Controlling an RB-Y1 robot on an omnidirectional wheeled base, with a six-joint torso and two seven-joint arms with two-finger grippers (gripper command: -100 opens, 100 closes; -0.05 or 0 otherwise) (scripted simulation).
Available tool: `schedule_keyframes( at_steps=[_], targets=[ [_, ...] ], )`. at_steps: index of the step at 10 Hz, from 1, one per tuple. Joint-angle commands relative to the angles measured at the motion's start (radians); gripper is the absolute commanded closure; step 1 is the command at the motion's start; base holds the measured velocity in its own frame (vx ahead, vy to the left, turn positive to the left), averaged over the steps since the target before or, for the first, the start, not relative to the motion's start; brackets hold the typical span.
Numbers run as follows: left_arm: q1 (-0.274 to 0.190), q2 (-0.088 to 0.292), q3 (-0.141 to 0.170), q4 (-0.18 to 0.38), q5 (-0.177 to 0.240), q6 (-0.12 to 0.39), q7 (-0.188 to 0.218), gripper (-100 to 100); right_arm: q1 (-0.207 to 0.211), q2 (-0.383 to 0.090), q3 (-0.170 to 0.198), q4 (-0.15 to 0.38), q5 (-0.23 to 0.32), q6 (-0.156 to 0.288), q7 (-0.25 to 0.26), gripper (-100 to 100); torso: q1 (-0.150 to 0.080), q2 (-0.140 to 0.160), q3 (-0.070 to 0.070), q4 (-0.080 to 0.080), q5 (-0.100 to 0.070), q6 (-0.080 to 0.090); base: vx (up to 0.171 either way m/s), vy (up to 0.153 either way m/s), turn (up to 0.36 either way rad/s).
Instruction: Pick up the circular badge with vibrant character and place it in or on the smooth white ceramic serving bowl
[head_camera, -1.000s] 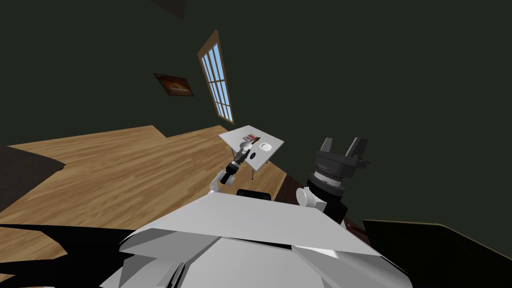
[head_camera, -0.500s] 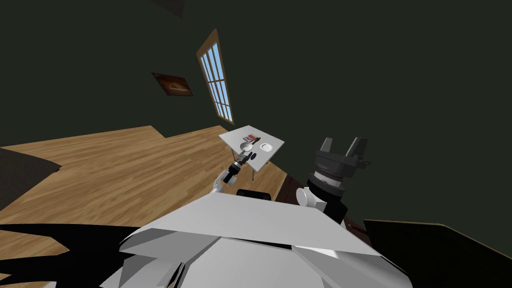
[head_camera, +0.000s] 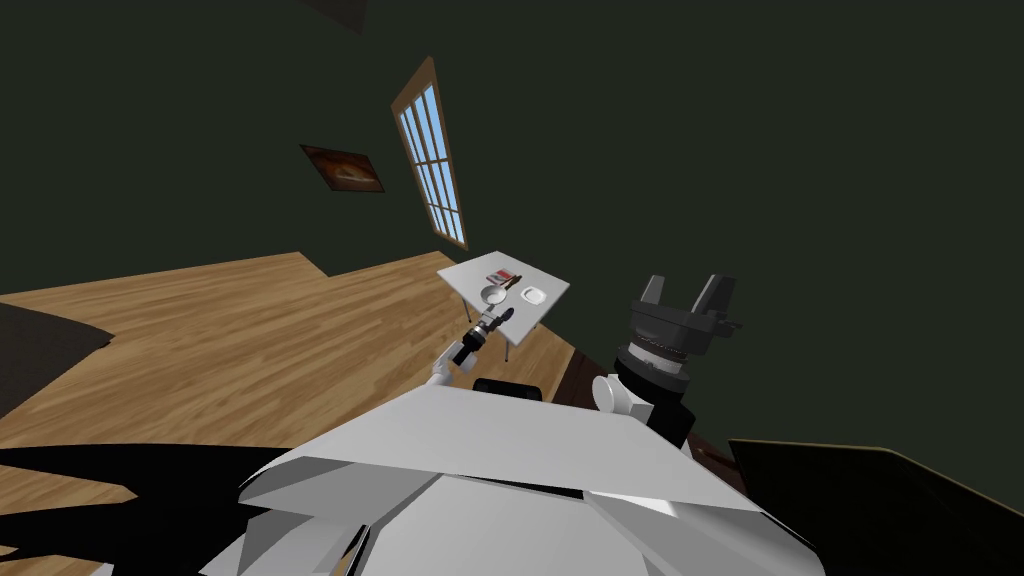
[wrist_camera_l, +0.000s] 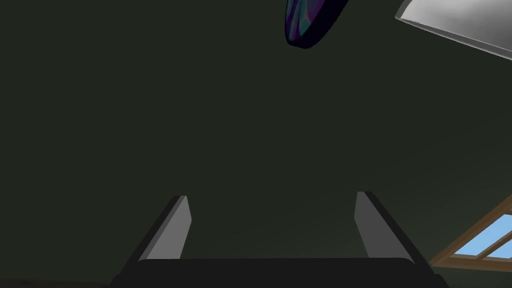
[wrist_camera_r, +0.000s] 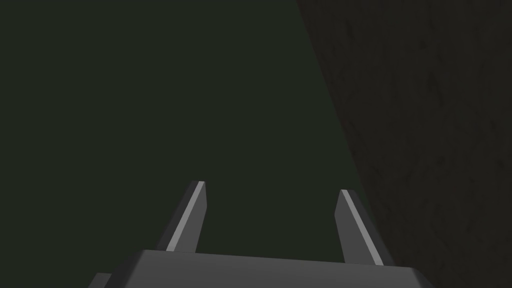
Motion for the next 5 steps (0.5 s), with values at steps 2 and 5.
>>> schedule_keyframes(
  at_steps=[2,5],
  targets=[
    [-0.025,-0.004,-0.013,0.064,-0.022,0.008,-0.050,-100,0.000,0.000,0.000,0.000,0.000,0.000,0.000,0,0.001,0.000,0.000,0.000,0.000,0.000,0.028,0.038,-0.019],
    [-0.064,-0.011,-0.026,0.148,-0.049,0.007,-0.112,-100,0.000,0.000,0.000,0.000,0.000,0.000,0.000,0,-0.001,0.000,0.000,0.000,0.000,0.000,0.018,0.024,-0.011]
  ],
)
